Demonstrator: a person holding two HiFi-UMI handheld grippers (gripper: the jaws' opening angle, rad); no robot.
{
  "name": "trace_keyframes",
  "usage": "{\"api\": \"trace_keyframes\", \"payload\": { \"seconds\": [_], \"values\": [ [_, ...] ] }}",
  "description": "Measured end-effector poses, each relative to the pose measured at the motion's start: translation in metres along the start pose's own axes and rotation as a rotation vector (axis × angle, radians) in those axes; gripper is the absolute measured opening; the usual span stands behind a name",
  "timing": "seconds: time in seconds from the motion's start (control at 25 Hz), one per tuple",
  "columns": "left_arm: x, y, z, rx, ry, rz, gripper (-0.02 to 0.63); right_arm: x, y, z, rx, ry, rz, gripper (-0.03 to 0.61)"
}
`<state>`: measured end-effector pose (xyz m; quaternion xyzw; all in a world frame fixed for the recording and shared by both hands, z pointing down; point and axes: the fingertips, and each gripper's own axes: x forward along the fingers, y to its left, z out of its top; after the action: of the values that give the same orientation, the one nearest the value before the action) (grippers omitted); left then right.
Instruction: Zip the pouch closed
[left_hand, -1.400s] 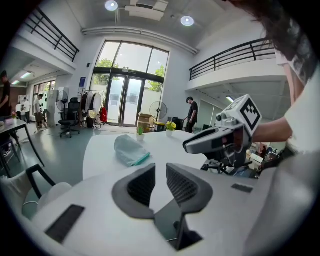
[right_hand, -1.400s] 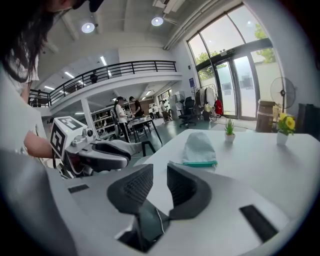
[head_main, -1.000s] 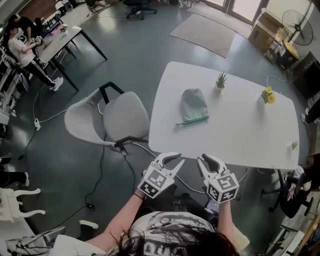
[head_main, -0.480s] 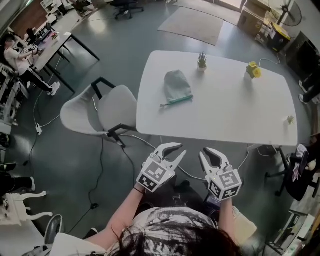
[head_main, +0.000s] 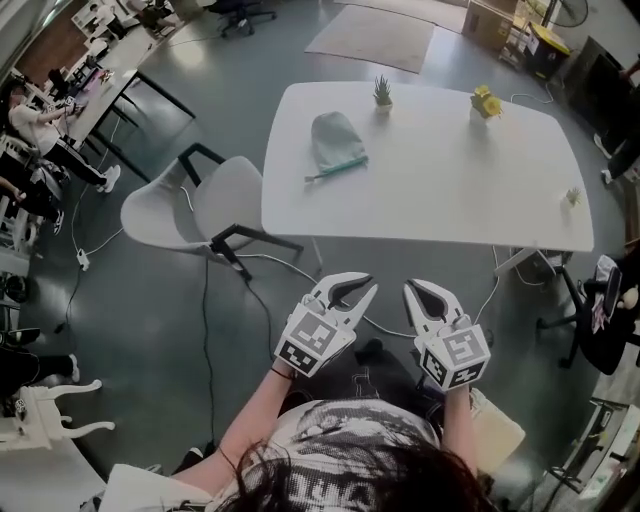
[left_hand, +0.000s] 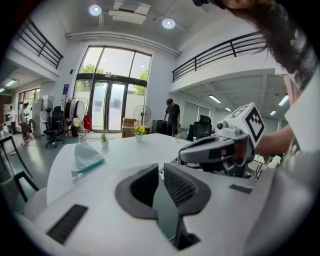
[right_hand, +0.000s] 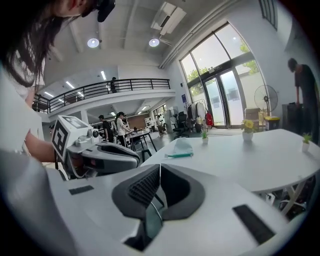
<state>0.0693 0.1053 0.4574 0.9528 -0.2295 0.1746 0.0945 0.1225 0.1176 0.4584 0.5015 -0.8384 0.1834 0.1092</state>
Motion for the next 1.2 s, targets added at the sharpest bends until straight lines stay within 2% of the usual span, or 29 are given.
{"api": "trace_keyframes", "payload": {
  "seconds": [0.24, 0.52, 1.2],
  "values": [
    [-0.005, -0.023, -0.001, -0.008, -0.005, -0.033, 0.025, -0.018, 0.008, -0.001, -0.01, -0.03, 0.007, -0.008],
    [-0.009, -0.039, -0.006, 0.024, 0.024, -0.072, 0.015, -0.022, 0.011, 0.002, -0.007, -0.056, 0.008, -0.009],
    [-0.011, -0.05, -0.009, 0.044, 0.035, -0.099, 0.015, -0.018, 0.019, -0.005, -0.037, -0.013, 0.036, -0.011]
  ]
}}
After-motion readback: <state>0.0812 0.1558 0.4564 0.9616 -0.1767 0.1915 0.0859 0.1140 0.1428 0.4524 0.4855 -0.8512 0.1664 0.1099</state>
